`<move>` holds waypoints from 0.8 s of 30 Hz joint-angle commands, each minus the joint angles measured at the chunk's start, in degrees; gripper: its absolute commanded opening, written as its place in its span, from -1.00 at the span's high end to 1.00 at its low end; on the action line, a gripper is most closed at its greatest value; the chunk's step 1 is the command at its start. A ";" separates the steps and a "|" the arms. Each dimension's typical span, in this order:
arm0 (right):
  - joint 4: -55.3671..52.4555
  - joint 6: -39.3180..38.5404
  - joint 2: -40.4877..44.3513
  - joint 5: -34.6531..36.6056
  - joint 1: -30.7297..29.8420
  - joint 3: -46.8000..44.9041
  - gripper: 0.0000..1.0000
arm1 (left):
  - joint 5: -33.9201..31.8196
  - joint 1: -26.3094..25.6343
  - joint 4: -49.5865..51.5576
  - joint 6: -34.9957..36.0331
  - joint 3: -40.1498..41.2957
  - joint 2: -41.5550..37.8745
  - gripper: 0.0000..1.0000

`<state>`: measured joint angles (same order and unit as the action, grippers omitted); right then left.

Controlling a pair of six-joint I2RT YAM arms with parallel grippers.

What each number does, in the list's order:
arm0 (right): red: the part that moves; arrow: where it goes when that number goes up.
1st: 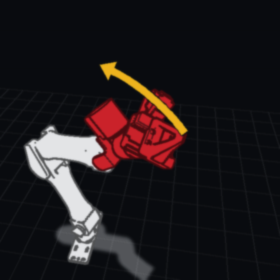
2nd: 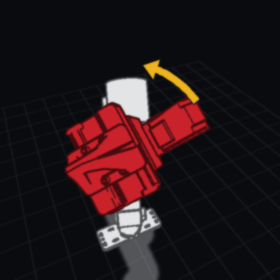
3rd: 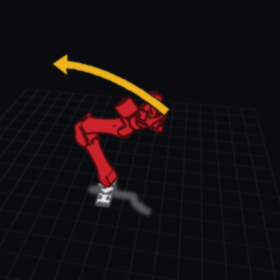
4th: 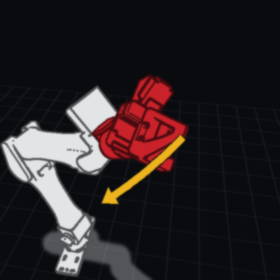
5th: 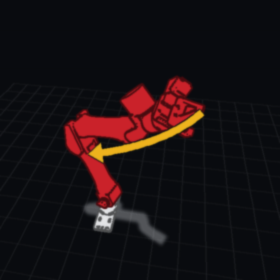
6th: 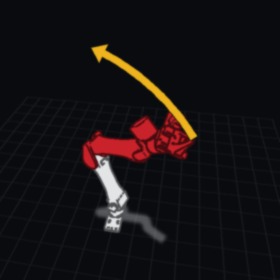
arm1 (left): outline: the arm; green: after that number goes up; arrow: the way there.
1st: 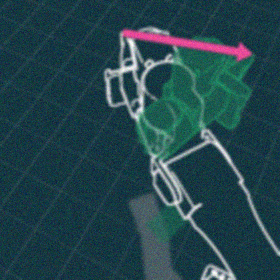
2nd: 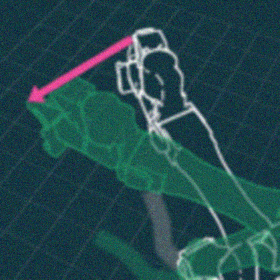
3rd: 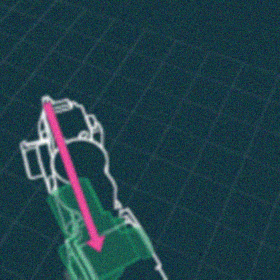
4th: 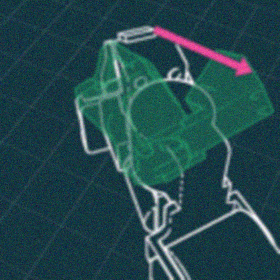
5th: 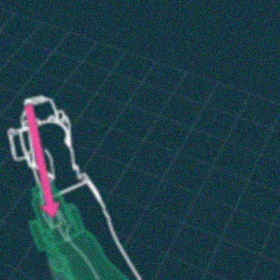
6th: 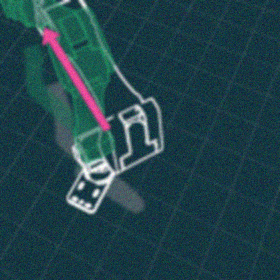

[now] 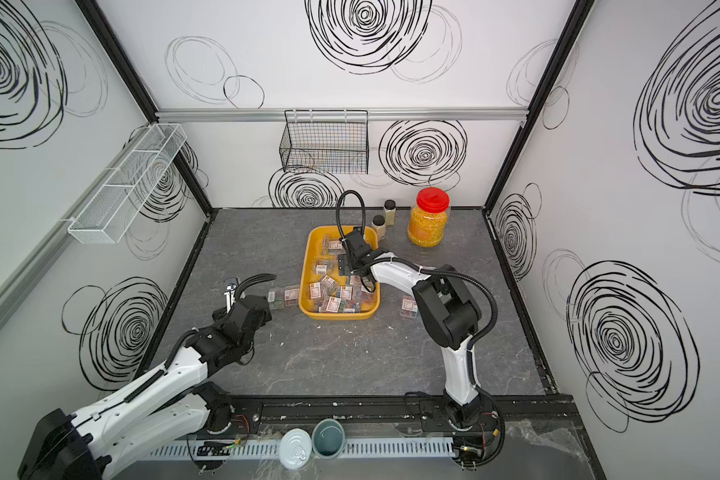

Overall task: Take the paper clips out of the storage box
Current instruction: Pick up the boxed paper clips from the storage box.

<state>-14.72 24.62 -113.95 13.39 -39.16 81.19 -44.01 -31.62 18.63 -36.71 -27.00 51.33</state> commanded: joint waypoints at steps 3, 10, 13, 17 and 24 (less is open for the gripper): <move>0.24 0.98 0.49 -2.25 -1.58 1.71 -0.82 | -1.61 -0.24 0.34 -1.17 -0.78 -0.35 -0.85; 6.57 -0.30 8.48 -0.57 1.21 -5.44 -0.68 | -1.78 -0.26 0.48 -1.35 -0.96 0.06 -0.85; 13.62 -5.56 13.32 0.66 1.70 -11.78 -0.71 | -1.91 -0.23 0.51 -1.44 -0.95 0.10 -0.85; 7.87 -12.19 12.41 -3.06 2.38 -9.69 -0.70 | -1.96 -0.28 0.54 -1.43 -0.97 -0.09 -0.85; -1.68 -19.04 5.38 -10.95 6.02 -3.07 -0.56 | -2.07 -0.34 0.53 -1.42 -0.97 0.10 -0.85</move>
<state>-10.28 11.22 -106.00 5.76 -34.39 76.18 -44.27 -31.79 18.85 -37.10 -27.00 51.37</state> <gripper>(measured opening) 0.783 0.925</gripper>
